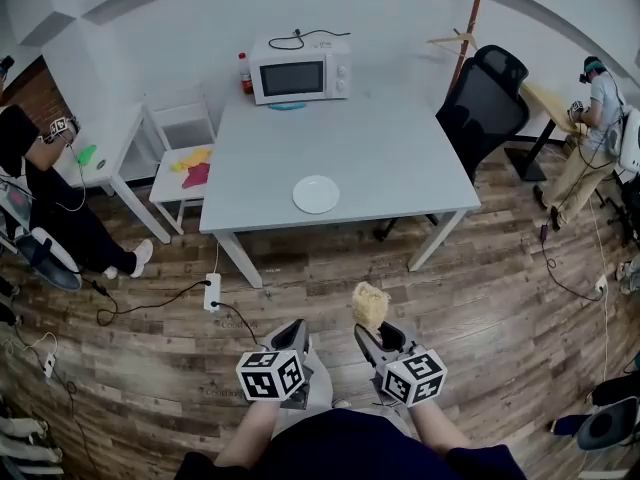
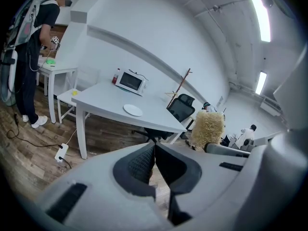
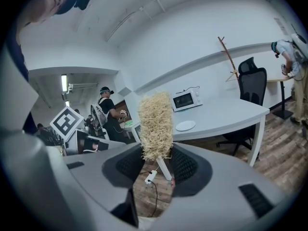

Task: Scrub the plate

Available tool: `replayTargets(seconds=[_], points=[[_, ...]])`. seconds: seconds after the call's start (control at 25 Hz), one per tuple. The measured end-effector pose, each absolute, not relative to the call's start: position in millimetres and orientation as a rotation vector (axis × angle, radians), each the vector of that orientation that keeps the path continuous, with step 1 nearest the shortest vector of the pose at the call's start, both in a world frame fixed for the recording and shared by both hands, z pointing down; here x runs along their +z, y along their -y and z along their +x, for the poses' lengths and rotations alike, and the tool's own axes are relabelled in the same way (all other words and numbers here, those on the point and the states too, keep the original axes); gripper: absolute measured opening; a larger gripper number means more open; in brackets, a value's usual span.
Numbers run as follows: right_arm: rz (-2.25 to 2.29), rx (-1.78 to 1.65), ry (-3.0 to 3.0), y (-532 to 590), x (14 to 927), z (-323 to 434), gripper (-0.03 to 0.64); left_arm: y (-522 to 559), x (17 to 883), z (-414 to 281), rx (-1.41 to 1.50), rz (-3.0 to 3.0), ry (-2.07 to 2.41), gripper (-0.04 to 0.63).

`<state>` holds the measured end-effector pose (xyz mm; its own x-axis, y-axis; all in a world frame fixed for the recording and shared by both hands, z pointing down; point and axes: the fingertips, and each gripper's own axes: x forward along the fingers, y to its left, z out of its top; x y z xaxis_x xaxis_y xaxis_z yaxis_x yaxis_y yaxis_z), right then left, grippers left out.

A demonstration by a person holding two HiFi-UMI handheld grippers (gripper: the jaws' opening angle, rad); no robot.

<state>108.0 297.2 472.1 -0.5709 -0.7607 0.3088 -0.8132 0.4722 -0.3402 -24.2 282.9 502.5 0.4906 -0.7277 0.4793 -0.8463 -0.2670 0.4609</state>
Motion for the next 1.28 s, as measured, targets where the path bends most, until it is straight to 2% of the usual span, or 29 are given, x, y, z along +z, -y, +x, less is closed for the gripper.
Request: replayTargets(seconds=[0.92, 1.28], points=[[1.44, 0.593, 2.562, -69.4, 450.8, 27.8, 0.161, -55.2, 500.2, -95.2, 0.27, 2.1, 1.223, 0.018], [1.531, 0.541, 2.47, -24.8, 456.7, 37.5, 0.161, -10.2, 516.1, -104.5, 0.325, 2.105, 1.181, 0.018]])
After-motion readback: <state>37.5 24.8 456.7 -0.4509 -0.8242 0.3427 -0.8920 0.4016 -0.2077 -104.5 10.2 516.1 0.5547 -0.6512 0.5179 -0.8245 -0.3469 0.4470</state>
